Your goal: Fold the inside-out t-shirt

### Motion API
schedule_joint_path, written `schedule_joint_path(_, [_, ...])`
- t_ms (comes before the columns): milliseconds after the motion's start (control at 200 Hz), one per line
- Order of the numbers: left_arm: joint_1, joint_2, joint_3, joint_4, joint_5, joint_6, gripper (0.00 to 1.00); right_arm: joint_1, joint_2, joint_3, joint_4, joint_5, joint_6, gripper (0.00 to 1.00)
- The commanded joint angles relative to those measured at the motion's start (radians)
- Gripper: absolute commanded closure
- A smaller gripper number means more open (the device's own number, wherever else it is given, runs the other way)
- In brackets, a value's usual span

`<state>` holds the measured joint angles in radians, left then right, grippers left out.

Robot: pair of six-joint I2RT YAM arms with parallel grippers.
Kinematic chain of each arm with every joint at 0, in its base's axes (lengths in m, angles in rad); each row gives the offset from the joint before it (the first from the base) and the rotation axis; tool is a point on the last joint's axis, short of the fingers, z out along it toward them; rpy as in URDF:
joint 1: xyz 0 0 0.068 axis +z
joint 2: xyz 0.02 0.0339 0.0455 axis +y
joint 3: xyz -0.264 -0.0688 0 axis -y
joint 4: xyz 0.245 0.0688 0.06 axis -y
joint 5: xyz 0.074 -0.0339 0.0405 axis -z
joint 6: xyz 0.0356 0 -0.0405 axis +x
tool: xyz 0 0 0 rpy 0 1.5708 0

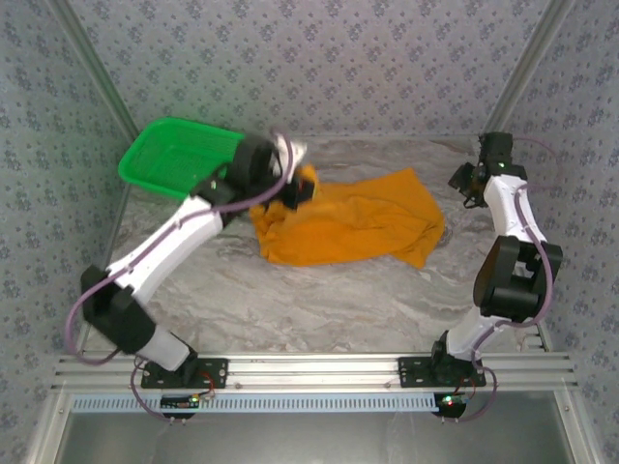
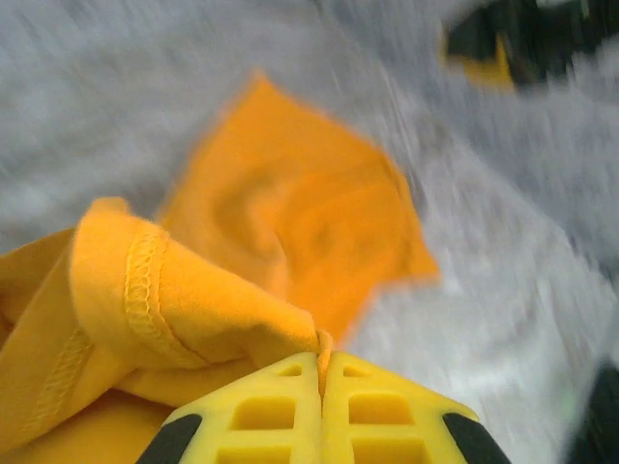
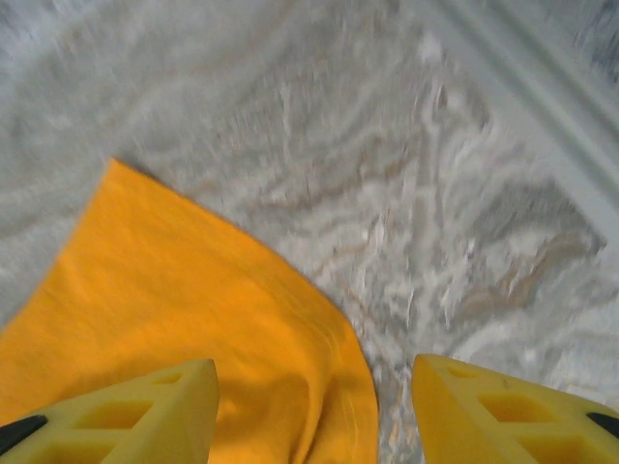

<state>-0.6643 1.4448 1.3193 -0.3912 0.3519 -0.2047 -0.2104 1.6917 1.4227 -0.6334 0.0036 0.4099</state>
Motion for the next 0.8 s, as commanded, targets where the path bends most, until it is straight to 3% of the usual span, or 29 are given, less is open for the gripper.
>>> schedule_joint_path(0, [-0.058, -0.154, -0.331, 0.195, 0.007, -0.078, 0.89, 0.058, 0.028, 0.007, -0.104, -0.009, -0.041, 0.42])
schedule_joint_path(55, [-0.094, -0.209, -0.477, 0.248, 0.016, -0.127, 0.44, 0.09, 0.052, 0.019, -0.111, -0.013, -0.06, 0.42])
schedule_joint_path(80, [-0.105, -0.228, -0.523, 0.253, 0.036, -0.142, 0.33, 0.106, 0.066, 0.029, -0.115, -0.012, -0.068, 0.42])
schedule_joint_path(165, [-0.112, -0.294, -0.574, 0.159, 0.012, -0.174, 0.24, 0.147, 0.125, 0.073, -0.127, -0.02, -0.085, 0.43])
schedule_joint_path(305, [-0.107, -0.392, -0.559, 0.043, -0.267, -0.176, 0.05, 0.198, 0.233, 0.188, -0.132, -0.037, -0.094, 0.43])
schedule_joint_path(390, [-0.085, -0.364, -0.54, 0.058, -0.285, -0.179, 0.03, 0.217, 0.306, 0.292, -0.149, -0.044, -0.1, 0.43])
schedule_joint_path(580, [-0.079, -0.139, -0.461, 0.118, -0.174, -0.22, 0.09, 0.236, 0.459, 0.492, -0.176, -0.048, -0.111, 0.42])
schedule_joint_path(795, [-0.11, 0.043, -0.426, 0.157, -0.178, -0.217, 0.14, 0.264, 0.546, 0.549, -0.149, -0.064, -0.127, 0.36])
